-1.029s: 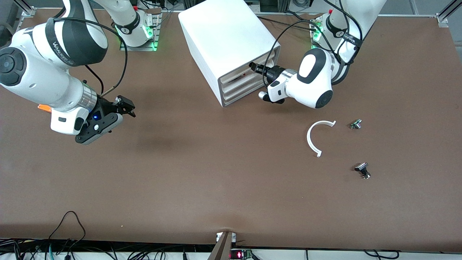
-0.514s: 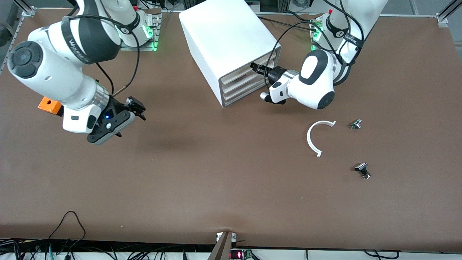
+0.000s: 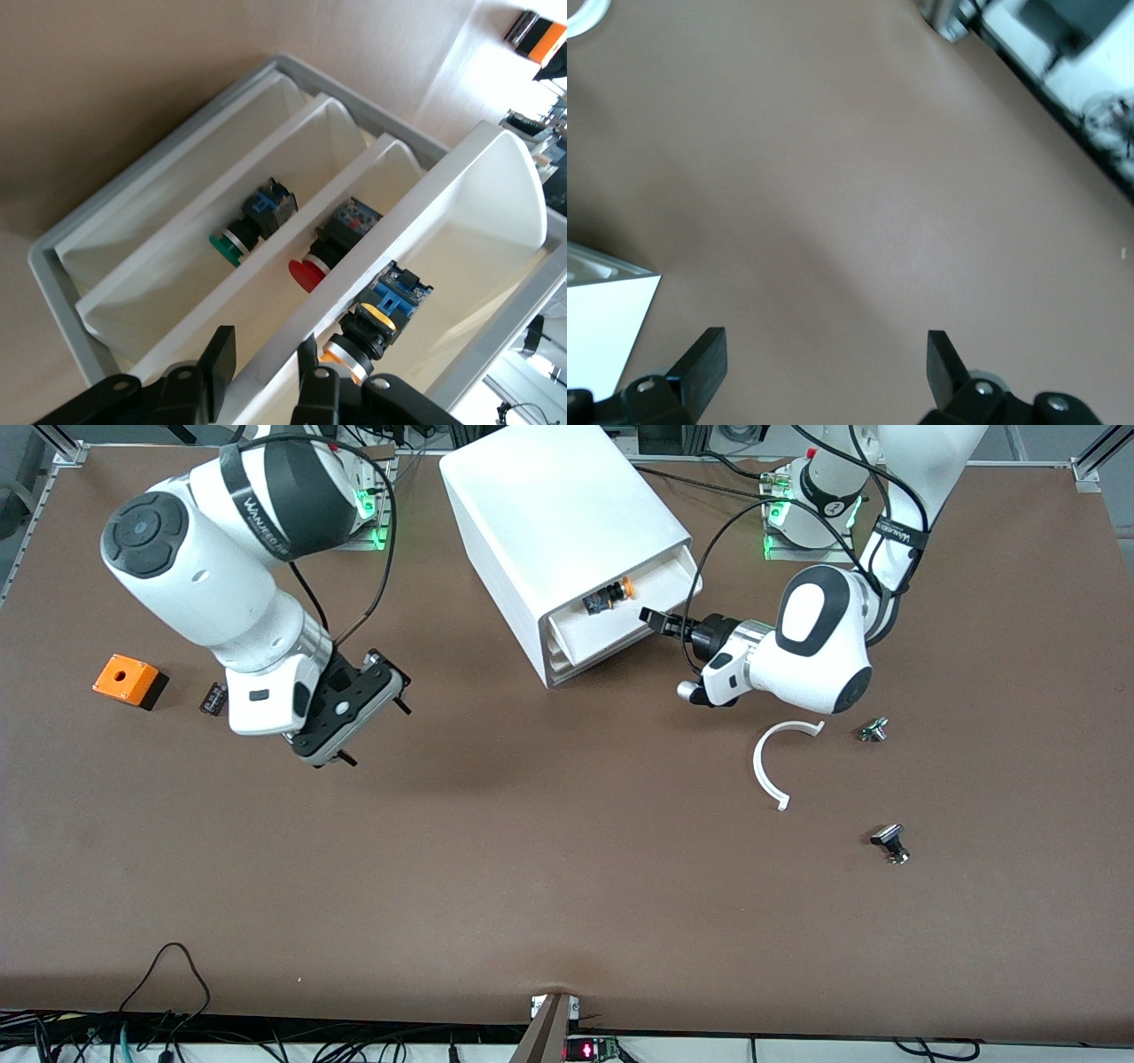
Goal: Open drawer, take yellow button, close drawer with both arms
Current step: 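Pull the drawer open with the left gripper while the right gripper reaches in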
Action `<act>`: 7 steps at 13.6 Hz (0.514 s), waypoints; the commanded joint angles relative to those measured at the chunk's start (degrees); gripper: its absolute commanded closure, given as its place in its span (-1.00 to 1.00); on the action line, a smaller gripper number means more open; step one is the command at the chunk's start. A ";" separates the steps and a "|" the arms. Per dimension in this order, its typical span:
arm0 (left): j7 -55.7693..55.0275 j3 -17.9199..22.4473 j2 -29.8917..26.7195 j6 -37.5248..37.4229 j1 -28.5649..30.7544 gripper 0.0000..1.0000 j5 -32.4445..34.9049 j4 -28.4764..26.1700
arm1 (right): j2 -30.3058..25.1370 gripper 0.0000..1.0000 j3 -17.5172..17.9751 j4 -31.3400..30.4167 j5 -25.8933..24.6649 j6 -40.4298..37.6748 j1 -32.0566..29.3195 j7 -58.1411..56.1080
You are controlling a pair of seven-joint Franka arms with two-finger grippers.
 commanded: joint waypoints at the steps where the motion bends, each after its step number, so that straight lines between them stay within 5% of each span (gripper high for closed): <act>1: -3.84 3.16 2.43 1.19 0.43 0.87 0.02 4.32 | 2.28 -1.00 -0.32 4.17 -0.68 -0.35 3.94 -4.96; 5: -3.84 5.10 4.28 1.11 0.43 0.77 3.27 7.48 | 4.64 -1.00 -0.23 6.88 -6.31 1.58 11.76 -4.97; 7: -3.84 6.06 4.54 1.11 0.51 0.31 3.45 8.02 | 7.45 -1.00 -0.32 10.31 -6.74 1.41 14.40 -6.63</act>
